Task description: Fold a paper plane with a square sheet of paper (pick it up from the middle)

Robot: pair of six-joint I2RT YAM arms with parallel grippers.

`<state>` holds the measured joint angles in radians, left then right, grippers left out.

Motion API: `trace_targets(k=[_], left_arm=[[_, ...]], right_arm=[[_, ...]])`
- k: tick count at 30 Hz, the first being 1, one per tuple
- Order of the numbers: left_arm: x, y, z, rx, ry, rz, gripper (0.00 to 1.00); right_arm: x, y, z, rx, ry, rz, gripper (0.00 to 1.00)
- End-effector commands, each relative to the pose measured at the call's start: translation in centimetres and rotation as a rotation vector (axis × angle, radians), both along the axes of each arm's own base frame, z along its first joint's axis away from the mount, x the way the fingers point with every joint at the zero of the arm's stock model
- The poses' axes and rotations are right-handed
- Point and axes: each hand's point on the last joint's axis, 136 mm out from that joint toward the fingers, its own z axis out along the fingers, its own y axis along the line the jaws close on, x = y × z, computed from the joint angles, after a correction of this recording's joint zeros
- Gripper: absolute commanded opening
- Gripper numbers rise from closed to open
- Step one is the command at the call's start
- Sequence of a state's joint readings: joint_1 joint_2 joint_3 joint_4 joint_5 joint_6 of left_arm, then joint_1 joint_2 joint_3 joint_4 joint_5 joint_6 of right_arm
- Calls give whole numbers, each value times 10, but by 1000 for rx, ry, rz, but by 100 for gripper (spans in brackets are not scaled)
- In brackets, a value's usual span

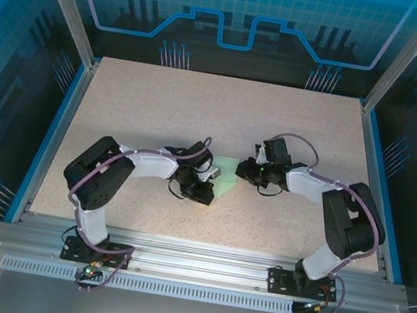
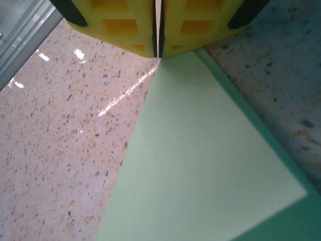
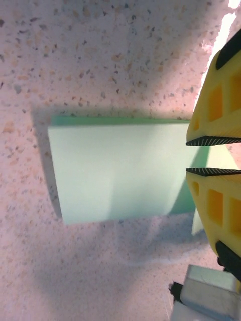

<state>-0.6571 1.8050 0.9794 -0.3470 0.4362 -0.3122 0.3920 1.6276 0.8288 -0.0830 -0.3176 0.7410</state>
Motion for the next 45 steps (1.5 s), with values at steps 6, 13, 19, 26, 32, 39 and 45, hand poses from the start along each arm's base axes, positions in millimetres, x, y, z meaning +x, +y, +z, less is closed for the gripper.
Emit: trace_targets(k=[6, 13, 19, 26, 32, 39, 45], left_arm=[[28, -9, 67, -96, -150, 37, 24], [57, -16, 61, -93, -148, 73, 20], [67, -8, 40, -40, -131, 110, 15], [69, 2, 25, 18, -137, 119, 13], [69, 5, 17, 36, -132, 119, 12], [66, 9, 7, 55, -114, 117, 10], [64, 9, -1, 59, -97, 118, 10]], right_arm=[[-19, -12, 1, -19, 11, 13, 33], [-30, -5, -3, 5, 28, 34, 41], [-32, 4, -6, 19, 40, 55, 45], [-31, 17, -12, 26, 59, 85, 48], [-29, 29, -15, 49, 65, 110, 48], [-30, 37, -12, 71, 55, 130, 47], [-32, 45, -10, 92, 51, 167, 43]])
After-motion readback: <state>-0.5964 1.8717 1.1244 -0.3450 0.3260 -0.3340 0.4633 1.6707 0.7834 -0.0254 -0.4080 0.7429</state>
